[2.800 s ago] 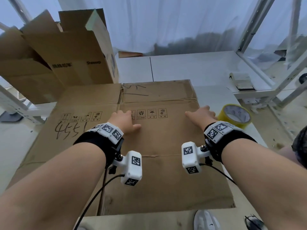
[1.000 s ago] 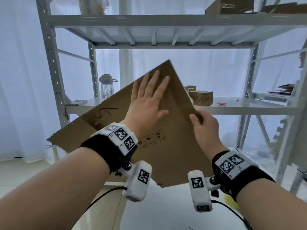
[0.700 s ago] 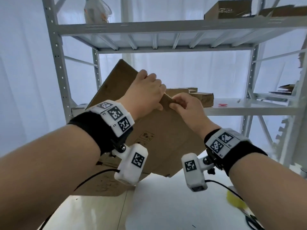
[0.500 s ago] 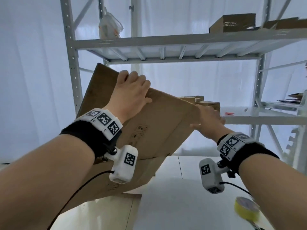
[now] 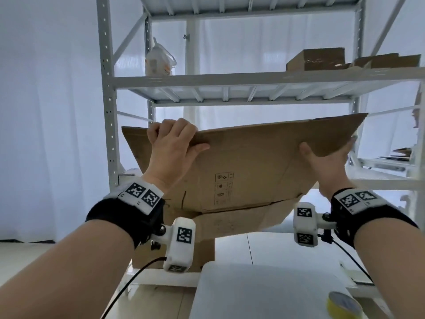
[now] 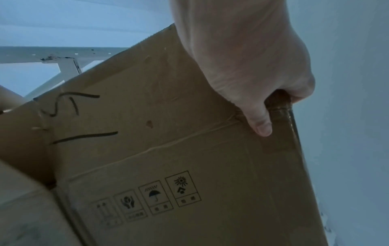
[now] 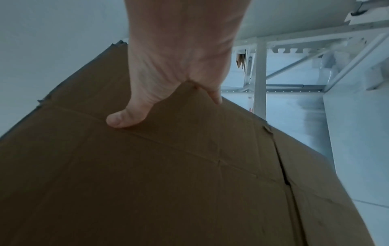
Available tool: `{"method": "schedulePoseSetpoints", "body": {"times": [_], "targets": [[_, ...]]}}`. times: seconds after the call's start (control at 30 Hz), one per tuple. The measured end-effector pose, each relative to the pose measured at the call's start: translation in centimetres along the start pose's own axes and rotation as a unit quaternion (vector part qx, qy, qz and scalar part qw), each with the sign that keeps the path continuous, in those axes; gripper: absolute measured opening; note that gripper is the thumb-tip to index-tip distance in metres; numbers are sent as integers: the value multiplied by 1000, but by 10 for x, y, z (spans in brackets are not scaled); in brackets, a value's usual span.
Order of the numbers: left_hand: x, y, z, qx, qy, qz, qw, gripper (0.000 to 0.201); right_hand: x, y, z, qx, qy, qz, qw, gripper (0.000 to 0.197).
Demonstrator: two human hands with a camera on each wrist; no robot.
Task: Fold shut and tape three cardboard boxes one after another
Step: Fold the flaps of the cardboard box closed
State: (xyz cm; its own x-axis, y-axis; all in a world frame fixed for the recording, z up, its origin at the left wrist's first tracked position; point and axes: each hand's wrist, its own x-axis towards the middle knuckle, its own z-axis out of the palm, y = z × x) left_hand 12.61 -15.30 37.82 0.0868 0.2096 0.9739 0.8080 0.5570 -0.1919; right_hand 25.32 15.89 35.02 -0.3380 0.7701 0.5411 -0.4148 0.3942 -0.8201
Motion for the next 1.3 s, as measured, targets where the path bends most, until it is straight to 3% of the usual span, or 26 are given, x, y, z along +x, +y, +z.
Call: {"method": "schedulePoseSetpoints", "body": {"times": [0.13,0.3,0.47,0.6,0.77,1.03,1.17,1.3], "targets": [[-6,2,4,-19,-36,-37,998,36,9,3,-17,1,-14,8,1000,135],[-29,-13,7,31,-83,-172,981,38,-2,12,-8,-80,27,45,995,111],[-51,-15,12,64,-93,-255,961,38,-17,7,27,-142,69,16,987,59],[-65,-23,11,77,-100,-295,947,38,-22,4,31,-142,67,-29,987,35],[-76,-29,14,86,-153,-277,945,42,-41,33,24,-38,33,12,999,28],[-59,-8,43,154,-266,-192,932,53,-54,57,13,9,104,45,994,18],[-49,16,66,128,-329,-119,928,73,-52,56,18,-10,37,35,999,35],[-50,46,84,91,-374,-107,917,69,-63,65,32,-22,-7,73,997,27]]}}
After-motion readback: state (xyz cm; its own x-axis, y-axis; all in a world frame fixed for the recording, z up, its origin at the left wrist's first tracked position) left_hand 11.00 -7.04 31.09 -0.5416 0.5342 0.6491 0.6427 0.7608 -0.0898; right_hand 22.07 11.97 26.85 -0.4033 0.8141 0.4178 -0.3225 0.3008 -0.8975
